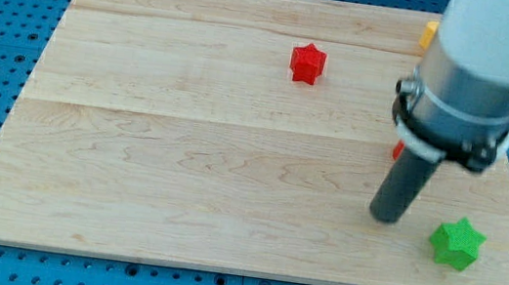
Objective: Move the red circle diagonal to the bottom right of the red star
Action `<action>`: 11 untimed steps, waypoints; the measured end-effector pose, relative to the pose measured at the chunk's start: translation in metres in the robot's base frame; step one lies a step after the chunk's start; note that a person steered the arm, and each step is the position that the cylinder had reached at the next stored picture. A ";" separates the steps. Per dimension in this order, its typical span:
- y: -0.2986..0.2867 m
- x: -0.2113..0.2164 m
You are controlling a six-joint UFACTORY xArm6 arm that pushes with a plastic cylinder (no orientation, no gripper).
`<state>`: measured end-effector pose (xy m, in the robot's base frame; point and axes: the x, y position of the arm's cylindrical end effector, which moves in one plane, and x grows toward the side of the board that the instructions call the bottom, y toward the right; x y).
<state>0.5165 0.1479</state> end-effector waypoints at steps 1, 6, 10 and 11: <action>0.006 -0.020; 0.052 -0.069; 0.002 -0.064; 0.002 -0.049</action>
